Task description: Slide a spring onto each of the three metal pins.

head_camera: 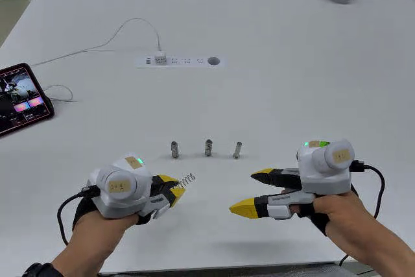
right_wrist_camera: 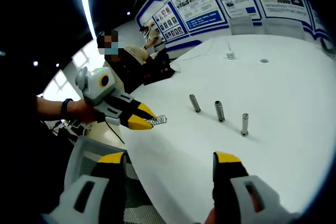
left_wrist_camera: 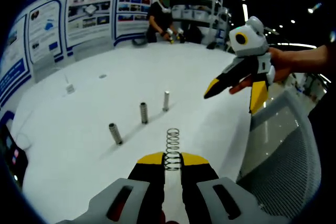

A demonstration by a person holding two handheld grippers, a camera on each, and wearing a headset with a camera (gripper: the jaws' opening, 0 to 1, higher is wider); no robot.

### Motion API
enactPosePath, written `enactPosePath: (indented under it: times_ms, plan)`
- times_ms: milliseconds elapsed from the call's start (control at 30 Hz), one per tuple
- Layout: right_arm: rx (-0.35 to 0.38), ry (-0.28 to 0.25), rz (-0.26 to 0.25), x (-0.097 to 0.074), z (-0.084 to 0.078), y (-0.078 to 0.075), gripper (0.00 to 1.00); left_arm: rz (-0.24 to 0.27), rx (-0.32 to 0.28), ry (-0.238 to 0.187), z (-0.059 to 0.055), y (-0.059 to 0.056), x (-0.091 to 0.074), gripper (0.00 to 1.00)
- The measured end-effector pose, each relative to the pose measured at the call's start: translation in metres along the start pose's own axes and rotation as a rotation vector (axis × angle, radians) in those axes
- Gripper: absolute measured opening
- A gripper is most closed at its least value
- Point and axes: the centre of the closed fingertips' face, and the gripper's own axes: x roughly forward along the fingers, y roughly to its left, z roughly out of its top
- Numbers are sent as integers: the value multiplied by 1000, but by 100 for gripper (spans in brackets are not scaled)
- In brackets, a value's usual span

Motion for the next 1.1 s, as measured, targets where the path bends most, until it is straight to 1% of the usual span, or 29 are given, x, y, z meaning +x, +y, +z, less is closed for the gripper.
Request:
enactPosePath:
  times_ms: [133,233,333,433,500,633,767,867,933,1100]
  plan:
    - [37,-30,30,8,9,4,66,-6,8,-7,4,-4,0,10]
    - [56,-51,62,13,15,9,61,-12,15,-14,8,-9,0,10]
    - [80,-67,85,18,20,12,59,-19,20,-18,11,-13,1,10]
    - [115,-78,109,23,23,15,57,-33,16,-30,18,-20,3,10]
    - [129,-91,120,24,26,17,55,-42,33,-35,22,-26,4,10]
    - [165,-106,147,25,29,20,48,-61,46,-43,29,-35,7,10]
    - [197,-106,175,26,29,23,42,-83,71,-54,37,-44,9,10]
    - [203,-116,185,24,29,24,36,-93,82,-58,40,-49,10,10]
    - [219,-126,193,22,31,25,32,-98,85,-62,42,-51,10,10]
    - [247,-136,198,19,31,24,27,-109,96,-67,45,-56,10,10]
